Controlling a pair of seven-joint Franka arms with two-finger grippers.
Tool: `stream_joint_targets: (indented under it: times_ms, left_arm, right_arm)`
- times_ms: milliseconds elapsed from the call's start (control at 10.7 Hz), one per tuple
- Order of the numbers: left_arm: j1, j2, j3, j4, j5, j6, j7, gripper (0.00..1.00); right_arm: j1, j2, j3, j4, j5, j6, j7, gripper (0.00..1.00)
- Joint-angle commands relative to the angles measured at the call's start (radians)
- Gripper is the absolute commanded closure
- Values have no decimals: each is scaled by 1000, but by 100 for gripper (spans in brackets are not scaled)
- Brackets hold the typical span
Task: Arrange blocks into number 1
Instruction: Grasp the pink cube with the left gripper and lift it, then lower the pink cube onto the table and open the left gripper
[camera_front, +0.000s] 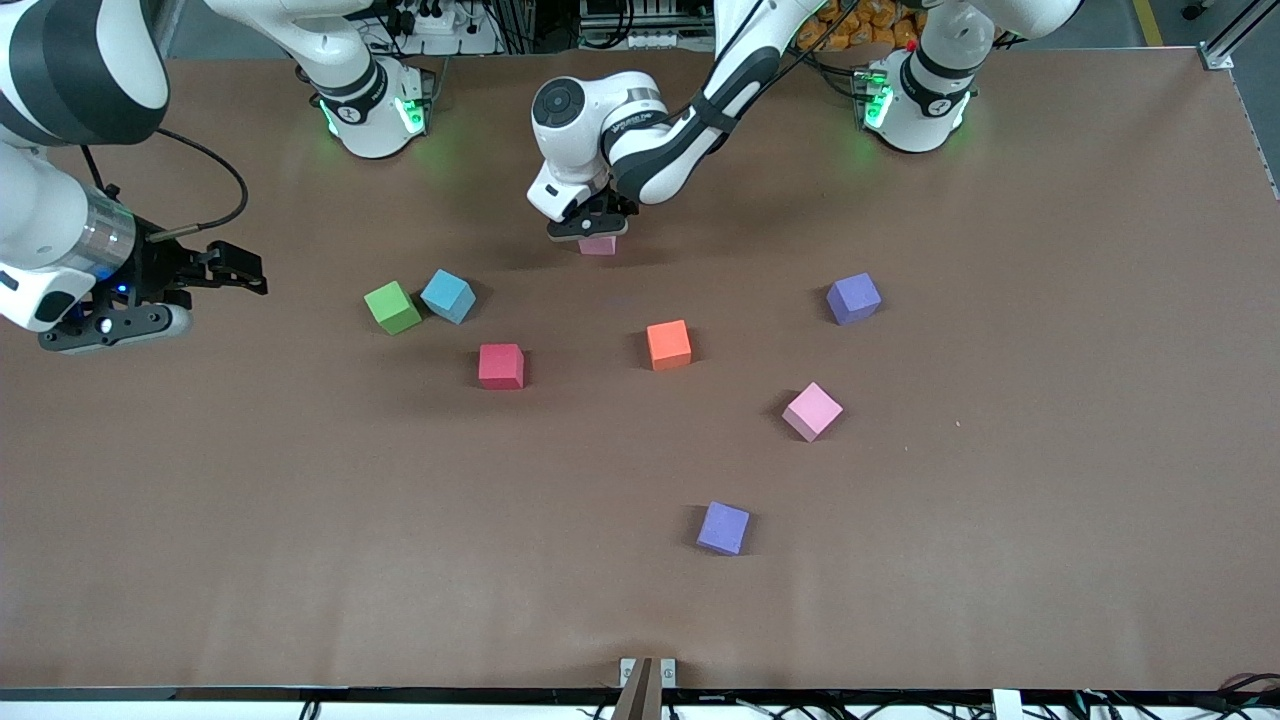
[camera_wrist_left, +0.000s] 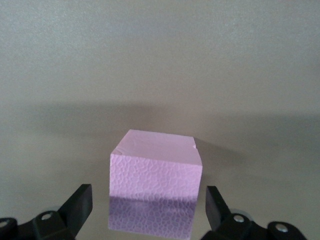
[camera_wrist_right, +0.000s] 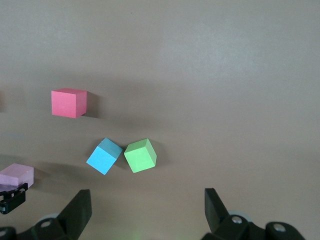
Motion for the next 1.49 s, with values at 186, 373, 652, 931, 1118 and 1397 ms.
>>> stream_joint_targets:
  times_ms: [186,373,652,931,1118,1397]
  left_arm:
    - [-3,7,-1,15,25,5,-27,100]
    - [5,4,1,19,26,5,-9,100]
    - [45,9,27,68,19,5,155,100]
    - [53,69,62,151,23,5,258,100]
    - [50,118,85,229,23,5,278,100]
    - [51,132,102,263,23,2,321,100]
  right_arm:
    - [-1,-21,0,-21,9,12,1,0]
    - [-1,-21,0,-21,9,12,1,0]
    - [-1,-21,0,-21,10,13,3,0]
    - [-1,-16,0,-21,35,26,3,0]
    - [0,-14,0,-21,38,27,17,0]
    - [0,-11,0,-21,38,32,18,0]
